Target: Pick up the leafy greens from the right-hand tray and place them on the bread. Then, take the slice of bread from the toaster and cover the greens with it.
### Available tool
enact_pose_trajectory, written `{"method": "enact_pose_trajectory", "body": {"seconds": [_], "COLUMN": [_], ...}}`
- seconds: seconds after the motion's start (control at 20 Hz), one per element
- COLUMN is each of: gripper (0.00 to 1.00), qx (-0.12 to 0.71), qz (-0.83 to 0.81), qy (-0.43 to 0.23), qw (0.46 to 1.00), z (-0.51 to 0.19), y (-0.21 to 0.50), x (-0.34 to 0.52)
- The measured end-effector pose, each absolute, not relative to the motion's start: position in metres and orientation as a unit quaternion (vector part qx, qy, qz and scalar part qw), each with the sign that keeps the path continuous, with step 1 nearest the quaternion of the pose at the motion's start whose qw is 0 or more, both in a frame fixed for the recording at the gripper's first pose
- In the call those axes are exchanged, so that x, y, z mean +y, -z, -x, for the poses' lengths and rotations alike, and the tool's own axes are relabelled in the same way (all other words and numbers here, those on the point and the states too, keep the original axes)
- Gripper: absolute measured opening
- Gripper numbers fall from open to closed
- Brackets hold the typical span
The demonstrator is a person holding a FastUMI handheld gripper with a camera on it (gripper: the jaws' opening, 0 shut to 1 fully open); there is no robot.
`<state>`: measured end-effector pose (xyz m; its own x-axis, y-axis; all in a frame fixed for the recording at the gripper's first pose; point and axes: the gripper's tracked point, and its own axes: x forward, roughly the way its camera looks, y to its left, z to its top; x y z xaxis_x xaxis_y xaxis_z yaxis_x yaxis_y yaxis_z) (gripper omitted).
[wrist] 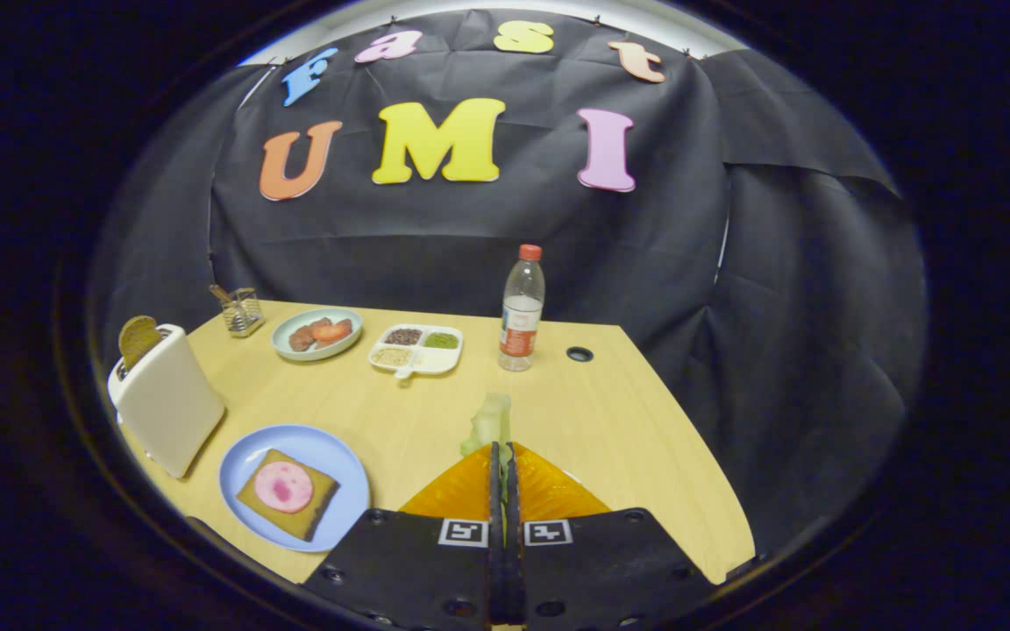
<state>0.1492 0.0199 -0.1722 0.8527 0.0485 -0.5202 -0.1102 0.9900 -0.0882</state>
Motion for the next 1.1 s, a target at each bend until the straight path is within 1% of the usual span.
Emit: {"method": "enact_pose_trajectory", "body": {"seconds": [0.35, 0.75, 1.0, 1.1], "gripper": [0.00, 0.00, 0.00, 0.00], "qx": [0.243, 0.249, 0.275, 0.282], "qz": [0.088, 0.076, -0.006, -0.016], "qy": [-0.112, -0.205, -0.223, -0.212], "qw": [0.959, 0.944, 0.935, 0.936], "z": [-0.119, -0.091, -0.098, -0.110], "y": [0.154, 0.178, 0.209, 0.221], "x": [0.117, 0.238, 0.283, 0.278]}}
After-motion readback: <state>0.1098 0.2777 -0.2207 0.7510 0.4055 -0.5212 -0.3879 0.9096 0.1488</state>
